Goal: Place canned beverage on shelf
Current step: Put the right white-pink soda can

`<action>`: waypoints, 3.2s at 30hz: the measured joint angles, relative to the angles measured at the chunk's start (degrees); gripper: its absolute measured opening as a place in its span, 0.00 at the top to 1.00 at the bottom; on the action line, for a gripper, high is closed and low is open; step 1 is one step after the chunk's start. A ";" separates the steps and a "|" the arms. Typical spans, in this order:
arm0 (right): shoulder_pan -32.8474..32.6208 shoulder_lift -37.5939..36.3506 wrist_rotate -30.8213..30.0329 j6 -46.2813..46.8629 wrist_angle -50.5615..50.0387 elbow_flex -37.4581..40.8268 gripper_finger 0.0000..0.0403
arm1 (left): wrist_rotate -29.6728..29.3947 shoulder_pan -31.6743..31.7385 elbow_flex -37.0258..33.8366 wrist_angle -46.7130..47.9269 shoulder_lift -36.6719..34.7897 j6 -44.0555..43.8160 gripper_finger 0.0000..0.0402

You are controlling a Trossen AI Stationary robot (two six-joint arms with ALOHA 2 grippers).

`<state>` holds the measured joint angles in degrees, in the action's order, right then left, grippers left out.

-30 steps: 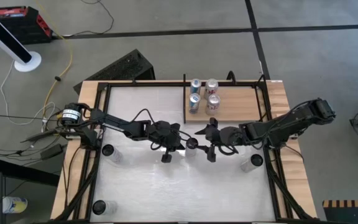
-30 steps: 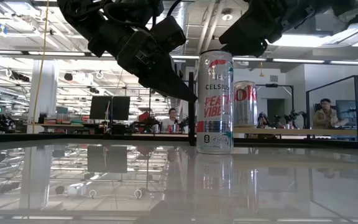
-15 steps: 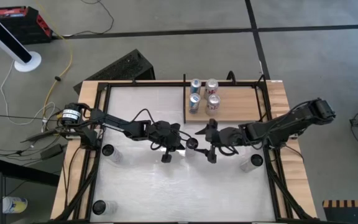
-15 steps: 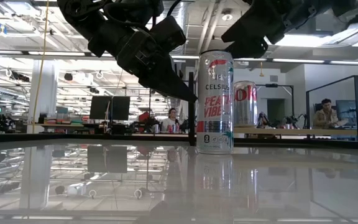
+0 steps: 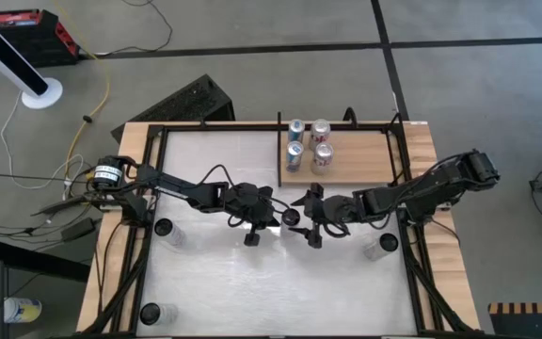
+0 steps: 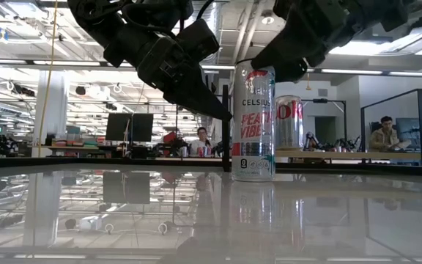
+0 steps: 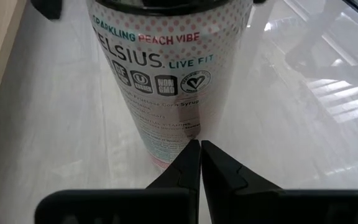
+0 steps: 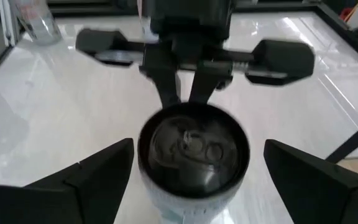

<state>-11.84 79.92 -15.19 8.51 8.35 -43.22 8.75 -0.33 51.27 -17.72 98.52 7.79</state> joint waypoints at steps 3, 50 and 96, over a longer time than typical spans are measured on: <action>0.00 0.00 -0.07 0.01 -0.05 0.00 0.08 | 0.00 0.00 0.00 0.04 0.00 0.04 1.00; 49.11 -43.80 19.25 -19.75 -38.87 4.50 0.34 | -9.23 -0.01 0.00 6.90 -13.18 -0.02 0.82; 43.74 -47.68 28.50 -4.15 -54.54 -1.36 0.28 | -9.19 -0.21 -0.04 11.55 -13.18 6.63 0.82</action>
<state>31.91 32.24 13.31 4.36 -46.18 -44.58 -0.43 -0.55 51.22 -6.17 85.34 14.42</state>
